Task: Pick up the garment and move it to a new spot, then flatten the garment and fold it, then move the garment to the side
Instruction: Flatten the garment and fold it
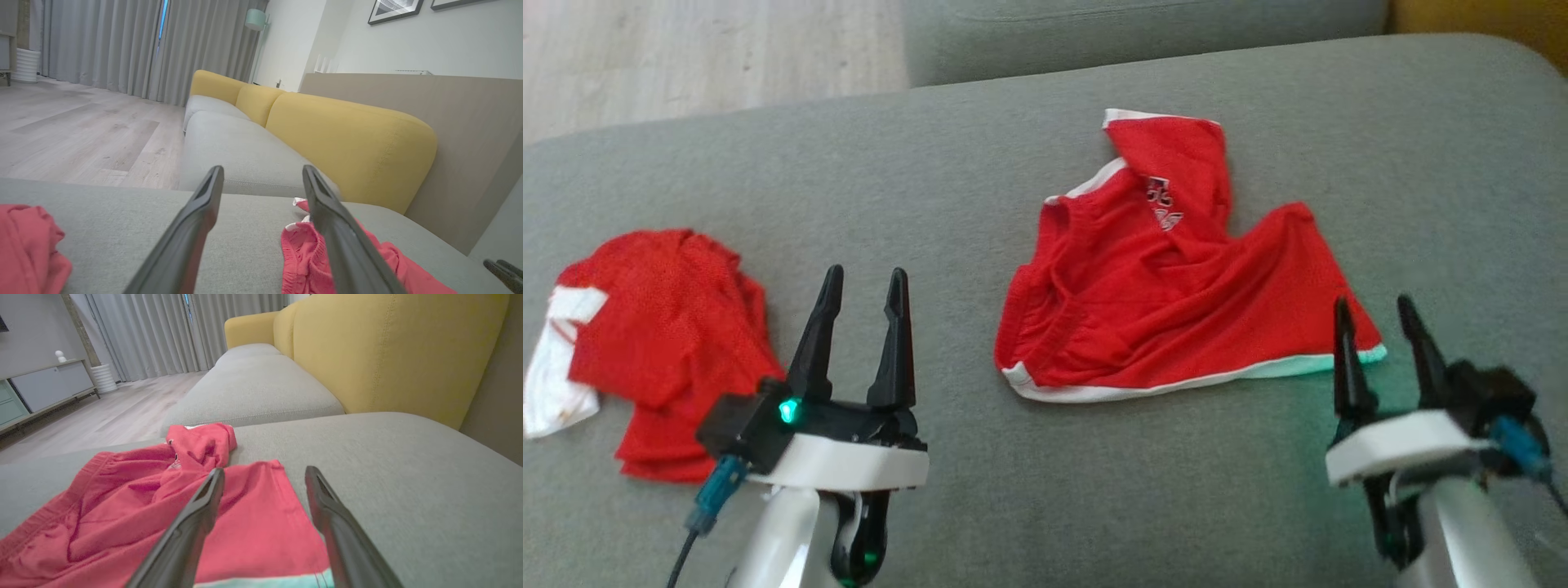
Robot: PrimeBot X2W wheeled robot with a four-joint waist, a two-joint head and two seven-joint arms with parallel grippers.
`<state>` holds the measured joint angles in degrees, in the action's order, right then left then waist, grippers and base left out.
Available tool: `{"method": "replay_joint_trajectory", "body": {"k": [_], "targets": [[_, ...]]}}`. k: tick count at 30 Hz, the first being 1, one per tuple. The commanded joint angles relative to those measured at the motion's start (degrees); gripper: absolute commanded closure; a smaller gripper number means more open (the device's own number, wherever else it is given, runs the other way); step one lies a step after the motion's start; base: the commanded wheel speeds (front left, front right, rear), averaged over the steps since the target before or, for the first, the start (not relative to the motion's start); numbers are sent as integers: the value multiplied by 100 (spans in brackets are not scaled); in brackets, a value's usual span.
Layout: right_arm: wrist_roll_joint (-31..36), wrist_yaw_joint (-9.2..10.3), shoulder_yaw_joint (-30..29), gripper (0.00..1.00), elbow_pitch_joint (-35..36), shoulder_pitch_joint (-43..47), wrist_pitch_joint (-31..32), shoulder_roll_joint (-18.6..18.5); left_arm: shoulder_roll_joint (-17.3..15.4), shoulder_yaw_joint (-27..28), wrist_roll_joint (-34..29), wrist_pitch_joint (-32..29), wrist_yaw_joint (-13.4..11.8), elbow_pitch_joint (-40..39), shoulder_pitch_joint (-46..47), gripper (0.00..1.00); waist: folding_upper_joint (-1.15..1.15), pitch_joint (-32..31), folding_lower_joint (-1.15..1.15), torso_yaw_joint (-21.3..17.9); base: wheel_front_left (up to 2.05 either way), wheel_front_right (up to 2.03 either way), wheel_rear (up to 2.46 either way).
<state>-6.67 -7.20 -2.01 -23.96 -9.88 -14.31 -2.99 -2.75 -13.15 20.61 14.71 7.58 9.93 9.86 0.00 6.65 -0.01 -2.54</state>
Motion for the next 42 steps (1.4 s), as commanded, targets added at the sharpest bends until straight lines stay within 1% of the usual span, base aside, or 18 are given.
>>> {"method": "replay_joint_trajectory", "body": {"k": [1, 4, 8, 10, 12, 14, 16, 20, 23, 24, 28, 33, 34, 35, 42], "targets": [[-79, -29, 190, 0, 259, -6, -68, 9, -21, 156, -43, 29, -9, -211, 64, 0, 0, -19, 1, -96, 0, 0, 0], [-83, -29, 264, 0, 460, 203, -68, 10, -20, 137, -35, 29, -9, -201, 68, 0, 0, 0, 1, -157, 0, 0, 0], [-78, -29, 243, 0, 600, 235, -68, 11, -27, 58, -34, 29, -9, -151, 91, 0, 0, 34, 1, -178, 0, 0, 0], [-68, -29, 242, 0, 635, 202, -68, 11, -84, -48, -41, 29, -9, -96, 124, 0, 0, 57, 1, -178, 0, 0, 0], [-71, -29, 248, 0, 660, 161, -68, 11, -228, -254, -123, 29, -9, 23, 191, 0, 0, 93, 1, -179, 0, 0, 0], [-82, -29, 254, 0, 688, 127, -68, 11, -446, -610, -235, 29, -9, 277, 298, 0, 0, 147, 1, -178, 0, 0, 0], [-108, -29, 254, 0, 712, 104, -68, 11, -725, -1116, -339, 27, -9, 598, 482, 0, 0, 215, 1, -173, 0, 0, 0], [-129, -29, 291, 0, 699, 91, -68, 11, -1202, -2120, -246, -110, -9, 1180, 1009, 0, 0, 334, 1, -170, 0, 0, 0], [-166, -29, 318, 0, 686, 57, -68, 11, -1473, -2760, 2, -253, -9, 1434, 1393, 0, 0, 411, 1, -197, 0, 0, 0], [-166, -29, 318, 0, 686, 57, -68, 11, -1473, -2760, 2, -253, -9, 1434, 1393, 0, 0, 411, 1, -197, 0, 0, 0], [-218, -29, 328, 0, 670, 4, -69, 11, -1765, -3443, 182, -302, -9, 1625, 1844, 0, 0, 489, 1, -238, 0, 0, 0], [-247, -29, 326, 0, 642, -17, -69, 11, -1917, -4034, 337, -282, -9, 1862, 2225, 0, 0, 539, 1, -284, 0, 0, 0], [-250, -29, 319, 0, 628, -28, -69, 11, -1954, -4258, 376, -273, -9, 1943, 2359, 0, 0, 554, 1, -301, 0, 0, 0], [-248, -29, 317, 0, 619, -35, -69, 11, -1966, -4357, 399, -263, -9, 1981, 2421, 0, 0, 561, 1, -310, 0, 0, 0], [-244, -29, 322, 0, 576, -72, -69, 11, -1967, -4796, 662, -176, -9, 2217, 2721, 0, 0, 583, 1, -359, 0, 0, 0]]}}
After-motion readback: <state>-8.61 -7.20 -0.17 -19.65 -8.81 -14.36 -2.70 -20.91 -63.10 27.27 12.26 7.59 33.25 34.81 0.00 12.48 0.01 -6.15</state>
